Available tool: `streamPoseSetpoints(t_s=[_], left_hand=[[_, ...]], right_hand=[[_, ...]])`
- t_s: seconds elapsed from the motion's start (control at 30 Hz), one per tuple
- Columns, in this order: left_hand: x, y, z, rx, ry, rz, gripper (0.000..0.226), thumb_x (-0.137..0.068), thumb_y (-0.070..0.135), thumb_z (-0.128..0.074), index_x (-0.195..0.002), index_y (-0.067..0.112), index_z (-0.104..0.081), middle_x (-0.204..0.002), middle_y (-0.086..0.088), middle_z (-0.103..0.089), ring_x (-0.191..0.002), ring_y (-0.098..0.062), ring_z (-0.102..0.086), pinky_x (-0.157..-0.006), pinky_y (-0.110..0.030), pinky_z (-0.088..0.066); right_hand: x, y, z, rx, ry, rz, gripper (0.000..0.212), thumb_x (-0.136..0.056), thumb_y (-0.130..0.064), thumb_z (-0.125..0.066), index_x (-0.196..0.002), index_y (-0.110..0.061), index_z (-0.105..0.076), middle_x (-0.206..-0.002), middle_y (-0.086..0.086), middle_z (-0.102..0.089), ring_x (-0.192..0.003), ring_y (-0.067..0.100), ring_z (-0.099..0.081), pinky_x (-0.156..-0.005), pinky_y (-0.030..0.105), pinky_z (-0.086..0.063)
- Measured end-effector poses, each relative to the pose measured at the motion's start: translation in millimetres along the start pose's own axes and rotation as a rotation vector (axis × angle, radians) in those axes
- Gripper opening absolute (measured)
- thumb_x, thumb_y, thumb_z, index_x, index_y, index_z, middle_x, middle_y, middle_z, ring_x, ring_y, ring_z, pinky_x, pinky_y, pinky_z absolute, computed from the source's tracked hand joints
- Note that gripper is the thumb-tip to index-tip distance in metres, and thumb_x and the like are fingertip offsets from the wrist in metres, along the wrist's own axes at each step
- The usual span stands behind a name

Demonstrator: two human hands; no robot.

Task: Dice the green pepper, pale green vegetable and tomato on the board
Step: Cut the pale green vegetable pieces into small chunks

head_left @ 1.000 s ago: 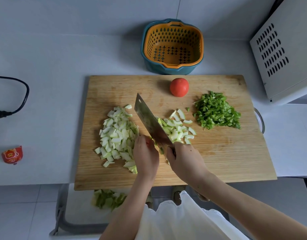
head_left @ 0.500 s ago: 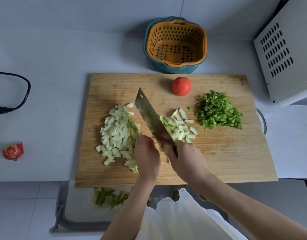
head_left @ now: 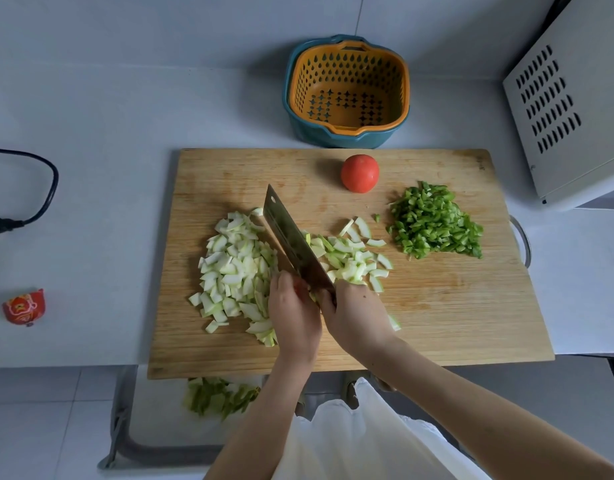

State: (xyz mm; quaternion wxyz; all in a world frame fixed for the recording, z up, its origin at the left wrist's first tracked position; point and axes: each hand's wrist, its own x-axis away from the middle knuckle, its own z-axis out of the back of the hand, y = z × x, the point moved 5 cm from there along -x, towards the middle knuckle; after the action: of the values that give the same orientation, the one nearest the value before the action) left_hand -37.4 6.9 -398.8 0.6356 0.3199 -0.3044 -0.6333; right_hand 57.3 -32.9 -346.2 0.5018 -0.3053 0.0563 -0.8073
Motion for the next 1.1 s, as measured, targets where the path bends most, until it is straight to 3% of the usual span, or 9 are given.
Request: streamPoseSetpoints(t_s=[0.13,0.33,0.47,0.6,0.77,0.93,1.03,1.1], left_hand=[[-0.4,-1.5,-1.8,0.001,-0.023,0.024,0.013,-0.085,-0.008,-0.055,-0.077,0.002,-0.056,-0.079,-0.003,-0.053,-0.07,-0.011,-0.043,-0.064,-0.01,-0.031],[-2.1,9.5,1.5,-0.002,-0.018,-0.011,0.009,-0.092,0.003,-0.052,-0.089,0.002,-0.061,-0.087,-0.008,-0.06,-0.074,-0.012,-0.048,-0.064,-0.014,-0.029],[3.3,31.6,4.5,-0.035,-0.004,-0.257,0.021,-0.095,0.023,-0.046,-0.09,0.006,-0.057,-0.084,-0.003,-0.056,-0.074,-0.015,-0.05,-0.065,-0.022,-0.034],[-11.7,30.0,-1.8,-0.076,0.021,-0.29,0.022,-0.094,0.023,-0.036,-0.085,0.007,-0.05,-0.081,-0.004,-0.053,-0.073,-0.02,-0.05,-0.069,-0.021,-0.03],[-39.9,27.3,-7.3,-0.207,0.064,-0.259,0.028,-0.095,0.024,-0.033,-0.085,0.006,-0.052,-0.083,-0.01,-0.057,-0.076,-0.027,-0.055,-0.07,-0.035,-0.042],[-67.2,22.4,16.5,-0.141,0.145,-0.174,0.013,-0.093,0.009,-0.047,-0.083,0.005,-0.054,-0.082,-0.01,-0.057,-0.079,-0.023,-0.051,-0.072,-0.025,-0.029],[-84.5,19.2,51.9,-0.067,0.209,-0.072,0.011,-0.094,0.007,-0.047,-0.084,0.008,-0.052,-0.085,-0.008,-0.055,-0.083,-0.022,-0.05,-0.075,-0.032,-0.039],[-93.8,21.8,77.7,-0.043,0.283,-0.012,0.013,-0.095,0.008,-0.046,-0.088,0.004,-0.055,-0.088,-0.014,-0.057,-0.086,-0.029,-0.053,-0.076,-0.03,-0.037]], right_hand=[[-1.1,4.4,2.4,-0.058,0.028,-0.001,0.033,-0.098,-0.03,-0.036,-0.073,-0.011,-0.044,-0.061,0.001,-0.045,-0.05,0.017,-0.04,-0.042,0.026,-0.024],[5.3,11.1,24.1,-0.286,0.052,-0.055,0.038,-0.096,-0.026,-0.039,-0.061,-0.012,-0.04,-0.056,0.008,-0.052,-0.052,0.03,-0.059,-0.051,0.037,-0.049],[5.8,17.0,30.7,-0.513,-0.024,-0.162,0.032,-0.095,-0.02,-0.039,-0.074,-0.001,-0.052,-0.058,0.014,-0.056,-0.037,0.017,-0.051,-0.036,0.023,-0.04],[12.7,17.6,37.2,-0.647,-0.062,-0.198,0.03,-0.091,-0.017,-0.04,-0.066,-0.003,-0.049,-0.052,0.013,-0.055,-0.034,0.016,-0.048,-0.037,0.023,-0.038],[21.4,20.1,51.7,-0.617,-0.053,-0.155,0.029,-0.09,-0.018,-0.041,-0.065,-0.004,-0.046,-0.049,0.009,-0.053,-0.035,0.016,-0.047,-0.038,0.024,-0.037],[29.7,25.6,62.1,-0.304,0.051,-0.019,0.026,-0.089,-0.028,-0.053,-0.075,-0.005,-0.051,-0.062,0.01,-0.06,-0.048,0.024,-0.057,-0.045,0.033,-0.045],[36.7,24.3,64.4,-0.181,0.063,0.072,0.013,-0.077,-0.016,-0.055,-0.073,-0.013,-0.043,-0.064,0.004,-0.053,-0.054,0.022,-0.045,-0.049,0.034,-0.037],[41.0,21.0,63.2,-0.089,0.047,0.147,0.015,-0.075,-0.013,-0.054,-0.082,-0.016,-0.041,-0.07,0.003,-0.055,-0.059,0.022,-0.047,-0.051,0.031,-0.035]])
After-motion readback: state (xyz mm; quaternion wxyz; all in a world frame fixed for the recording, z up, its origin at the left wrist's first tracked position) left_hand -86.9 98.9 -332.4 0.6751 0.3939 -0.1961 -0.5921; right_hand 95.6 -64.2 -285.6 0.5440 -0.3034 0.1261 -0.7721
